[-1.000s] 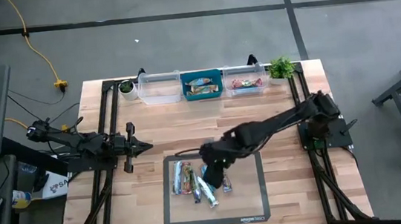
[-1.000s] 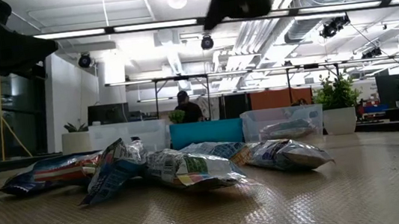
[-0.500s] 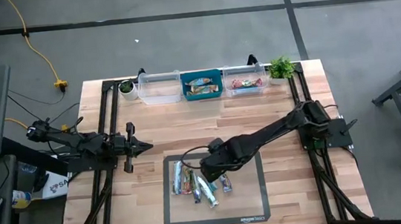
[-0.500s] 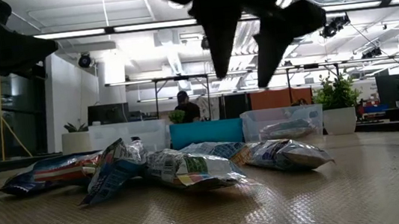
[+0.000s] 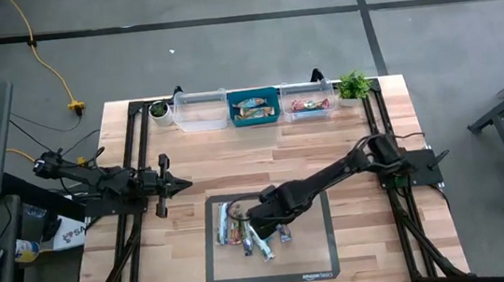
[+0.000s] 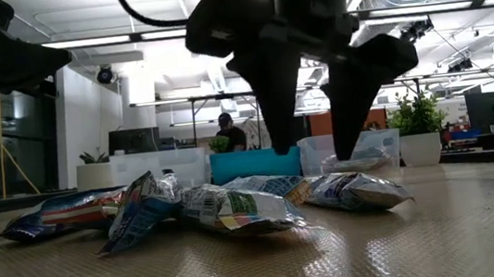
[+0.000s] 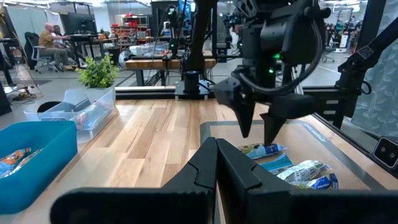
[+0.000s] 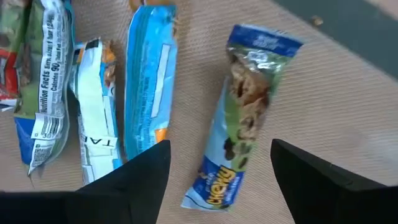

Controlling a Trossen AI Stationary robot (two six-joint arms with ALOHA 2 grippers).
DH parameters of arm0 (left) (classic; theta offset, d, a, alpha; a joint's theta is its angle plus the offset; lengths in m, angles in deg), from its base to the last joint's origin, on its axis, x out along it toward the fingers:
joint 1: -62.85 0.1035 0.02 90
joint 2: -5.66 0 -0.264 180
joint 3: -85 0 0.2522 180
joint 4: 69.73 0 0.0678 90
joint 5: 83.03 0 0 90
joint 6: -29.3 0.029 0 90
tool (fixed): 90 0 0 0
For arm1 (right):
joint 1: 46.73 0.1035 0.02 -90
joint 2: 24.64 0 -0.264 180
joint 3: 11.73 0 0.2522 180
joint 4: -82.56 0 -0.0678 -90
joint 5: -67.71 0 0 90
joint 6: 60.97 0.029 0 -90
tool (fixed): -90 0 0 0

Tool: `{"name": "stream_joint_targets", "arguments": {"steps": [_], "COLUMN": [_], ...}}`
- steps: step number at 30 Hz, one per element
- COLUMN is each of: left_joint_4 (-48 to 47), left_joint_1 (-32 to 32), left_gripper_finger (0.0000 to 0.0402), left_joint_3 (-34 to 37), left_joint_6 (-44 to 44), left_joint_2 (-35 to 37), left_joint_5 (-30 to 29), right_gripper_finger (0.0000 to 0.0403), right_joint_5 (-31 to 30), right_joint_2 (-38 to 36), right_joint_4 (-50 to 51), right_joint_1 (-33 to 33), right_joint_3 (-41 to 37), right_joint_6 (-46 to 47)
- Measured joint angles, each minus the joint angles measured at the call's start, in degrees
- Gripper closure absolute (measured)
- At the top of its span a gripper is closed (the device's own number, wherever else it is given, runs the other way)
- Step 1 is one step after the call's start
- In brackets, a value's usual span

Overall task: Pick and place Granola Bars by type
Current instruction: Put the blue granola bar into the left transparent bin

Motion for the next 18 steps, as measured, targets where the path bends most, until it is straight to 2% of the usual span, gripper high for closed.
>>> {"name": "stream_joint_targets", "arguments": {"steps": [12, 18], "left_joint_4": [-0.02, -0.02], "left_joint_1": [0.0, 0.0], "left_gripper_finger": [0.04, 0.04], "left_joint_3": [-0.01, 0.0], "left_joint_6": [0.0, 0.0], "left_joint_2": [0.0, 0.02], "left_joint_5": [0.0, 0.0], "right_gripper_finger": [0.0141, 0.0141], "right_joint_5": [0.82, -1.09], "right_joint_2": [3.29, 3.32], "right_joint_4": [-0.54, 0.39], "right_joint_1": [0.54, 0.52], "right_joint_3": [0.0, 0.0], "right_joint_6": [1.11, 1.66]}}
